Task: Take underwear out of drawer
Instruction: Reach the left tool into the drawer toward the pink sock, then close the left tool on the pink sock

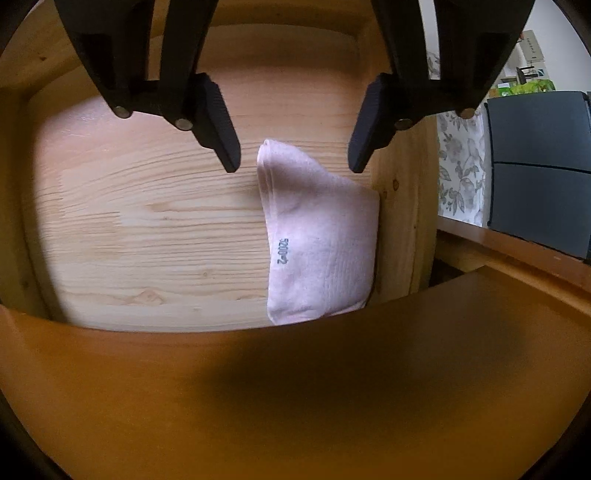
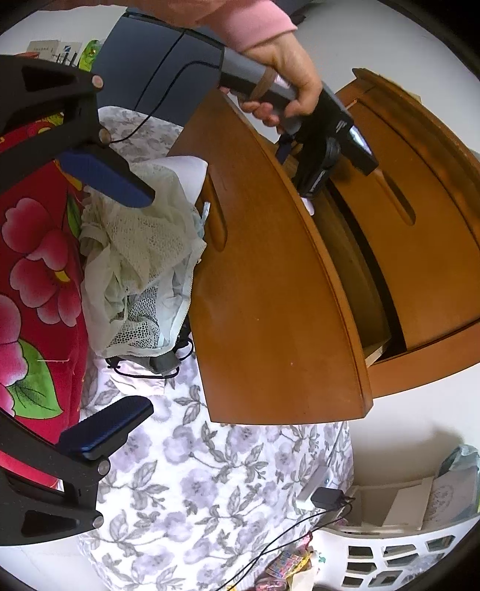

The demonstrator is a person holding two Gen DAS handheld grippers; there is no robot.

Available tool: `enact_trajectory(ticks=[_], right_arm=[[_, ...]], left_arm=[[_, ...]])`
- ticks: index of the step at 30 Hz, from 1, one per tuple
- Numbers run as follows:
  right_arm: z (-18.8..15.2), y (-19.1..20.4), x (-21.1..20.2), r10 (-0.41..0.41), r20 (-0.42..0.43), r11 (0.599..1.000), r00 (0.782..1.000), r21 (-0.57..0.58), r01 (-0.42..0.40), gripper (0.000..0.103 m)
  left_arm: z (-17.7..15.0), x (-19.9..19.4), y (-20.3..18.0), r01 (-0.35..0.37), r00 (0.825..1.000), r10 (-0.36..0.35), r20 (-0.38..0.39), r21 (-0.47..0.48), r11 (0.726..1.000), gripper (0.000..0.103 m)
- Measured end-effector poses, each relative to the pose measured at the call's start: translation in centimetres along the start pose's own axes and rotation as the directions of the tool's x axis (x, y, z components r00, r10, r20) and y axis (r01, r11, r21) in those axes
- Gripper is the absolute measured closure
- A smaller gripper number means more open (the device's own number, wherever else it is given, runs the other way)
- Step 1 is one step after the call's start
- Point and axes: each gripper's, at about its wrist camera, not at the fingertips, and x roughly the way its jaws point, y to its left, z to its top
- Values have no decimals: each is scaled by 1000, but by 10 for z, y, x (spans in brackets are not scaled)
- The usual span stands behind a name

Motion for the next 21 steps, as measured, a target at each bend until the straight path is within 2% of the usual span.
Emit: enact_trajectory(ticks=[3, 8, 12, 21], right_arm=[[0, -1, 0, 7, -1, 1000, 1000, 5, -7, 0], [0, -2, 0, 19, -7, 1000, 1000, 9, -19, 0], [0, -2, 1, 22, -6, 1000, 1000, 12, -22, 0], [0, -2, 1, 25, -8, 1000, 1000, 14, -25, 0]], left_arm=[[2, 4, -2, -10, 1000, 11, -13, 6, 1000, 52], [8, 3, -9, -47, 999, 48, -23, 37, 998, 58], [9, 6, -12, -45, 998, 48, -46, 57, 997, 64], [14, 10, -16, -31, 997, 38, -73, 92, 995, 66]])
